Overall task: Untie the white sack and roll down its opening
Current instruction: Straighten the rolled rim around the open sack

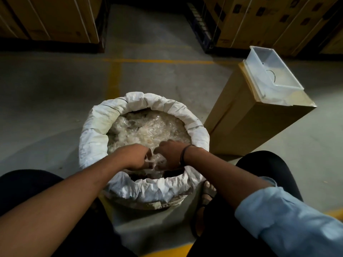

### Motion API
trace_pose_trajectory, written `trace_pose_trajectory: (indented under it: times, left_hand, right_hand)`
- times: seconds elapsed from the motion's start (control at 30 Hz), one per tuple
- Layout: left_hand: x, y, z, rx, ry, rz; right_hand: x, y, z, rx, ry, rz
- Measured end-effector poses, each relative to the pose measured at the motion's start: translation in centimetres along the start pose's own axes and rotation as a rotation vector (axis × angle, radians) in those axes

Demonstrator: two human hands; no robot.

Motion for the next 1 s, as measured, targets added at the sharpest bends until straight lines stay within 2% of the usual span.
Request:
trace_pose_trajectory:
  times: [0.07, 0.27, 0.43, 0.53, 0.63, 0.73, 0.87, 0.93, 1.0]
  left_hand:
    - [0.9, -0.6, 0.9, -0.027, -0.076, -0.087]
    - [1.9, -1.8, 1.6, -0.099, -0.185, -0.264]
    - [2.4, -2.5, 3.2, -0.064, -0.308, -0.295]
    - [2.6, -4.6, 5.5, -0.090, -0.420, -0.450]
    - [2.4, -6.2, 8.6, -0.203, -0.557, -0.568]
    - [2.5, -4.6, 11.6, -0.270, -0.705, -0.482]
    - [2.6, -1.1, 14.0, -0.421, -0.851, -0.334]
    - [2.7, 0.1, 14.6, -0.615, -0.871, -0.271]
    - [2.9, 0.9, 14.8, -0.761, -0.835, -0.238]
  right_hand:
    - [0.3, -1.1, -0.6, -0.034, 0.081, -0.051]
    - [0.5, -5.2, -3.3, 0.041, 0.251, -0.407]
    - [0.9, -4.4, -5.7, 0.041, 0.364, -0.365]
    - [0.3, -3.5, -9.0, 0.055, 0.542, -0.363]
    - [-0.7, -1.7, -12.5, 0.177, 0.663, -0.366]
    - [-1.4, 0.2, -14.3, 0.182, 0.667, -0.407]
    - [-1.2, 2.5, -15.5, 0.234, 0.576, -0.467]
    - [-0.9, 2.7, -15.9, 0.309, 0.560, -0.525]
    - [-0.7, 2.4, -16.6, 0.406, 0.622, -0.599]
Point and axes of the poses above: each hand's wrist, its own x-axis towards the middle knuckle, its own y-axis out of the palm, z = x × y, the point moved 5 cm from there along x, towards the middle knuckle, and after that the axes turned 15 degrees about -y, right-handed, at the moved point
